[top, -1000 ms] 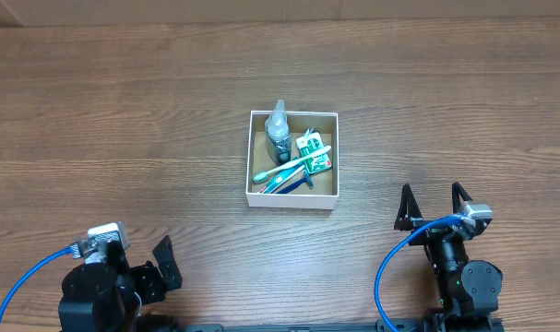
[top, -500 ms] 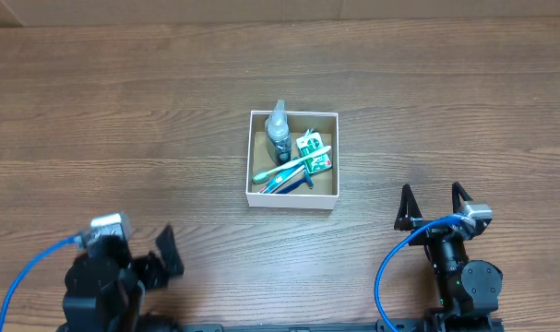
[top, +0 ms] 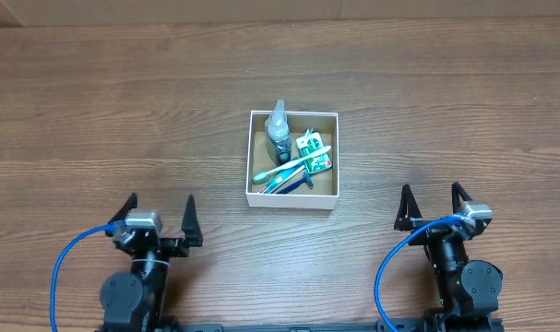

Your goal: Pack container

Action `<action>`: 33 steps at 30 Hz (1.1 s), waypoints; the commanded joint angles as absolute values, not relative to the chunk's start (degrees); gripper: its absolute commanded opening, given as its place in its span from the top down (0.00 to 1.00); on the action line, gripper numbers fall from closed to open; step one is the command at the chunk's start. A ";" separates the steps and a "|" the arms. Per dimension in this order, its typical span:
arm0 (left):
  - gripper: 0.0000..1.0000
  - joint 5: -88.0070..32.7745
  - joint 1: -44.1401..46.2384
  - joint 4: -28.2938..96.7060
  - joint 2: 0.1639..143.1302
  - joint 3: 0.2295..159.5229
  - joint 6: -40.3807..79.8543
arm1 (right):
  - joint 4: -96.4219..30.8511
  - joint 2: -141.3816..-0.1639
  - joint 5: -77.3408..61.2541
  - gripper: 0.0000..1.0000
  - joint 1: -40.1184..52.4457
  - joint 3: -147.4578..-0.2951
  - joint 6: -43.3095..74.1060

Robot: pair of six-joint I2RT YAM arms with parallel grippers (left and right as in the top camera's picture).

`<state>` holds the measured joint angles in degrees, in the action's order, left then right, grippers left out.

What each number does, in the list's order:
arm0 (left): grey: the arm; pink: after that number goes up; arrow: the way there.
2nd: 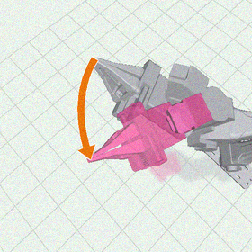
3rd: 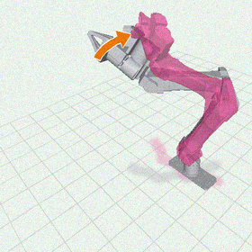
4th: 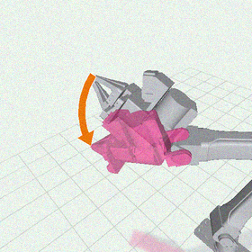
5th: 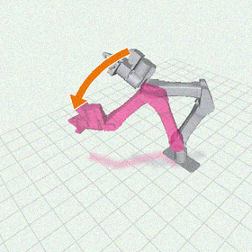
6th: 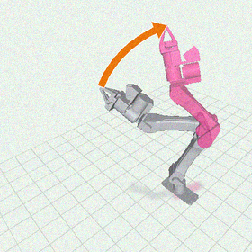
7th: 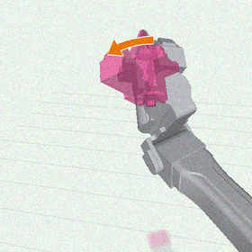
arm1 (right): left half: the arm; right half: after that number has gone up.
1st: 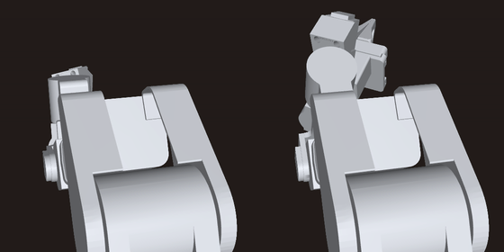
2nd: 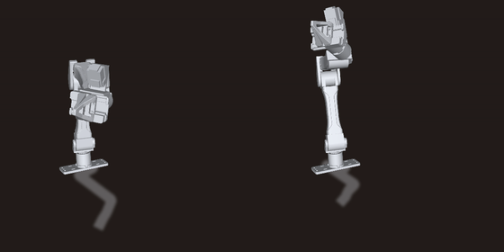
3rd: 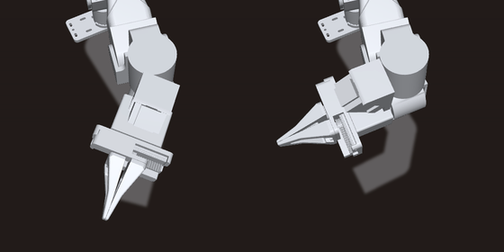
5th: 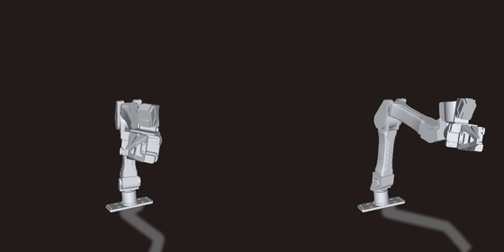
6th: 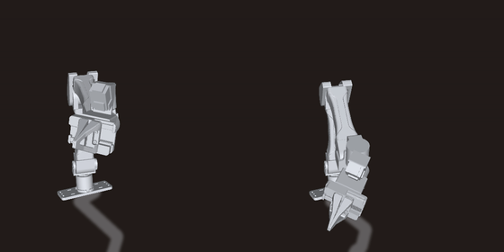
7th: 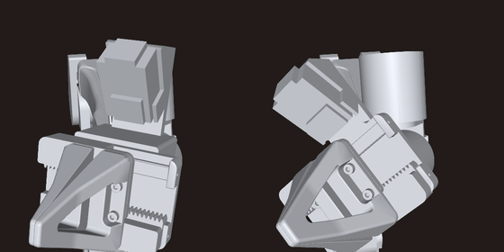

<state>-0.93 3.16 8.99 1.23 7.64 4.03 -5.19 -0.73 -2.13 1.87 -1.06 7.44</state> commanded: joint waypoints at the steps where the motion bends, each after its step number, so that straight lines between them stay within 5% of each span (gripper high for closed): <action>1: 0.00 -3.33 3.01 -1.52 0.21 2.35 -1.54 | -4.78 -0.16 -2.09 0.00 1.65 -0.49 7.22; 33: 0.00 -4.08 3.03 4.08 0.30 0.27 -3.01 | -4.78 -0.16 -2.07 0.00 1.65 -0.49 7.22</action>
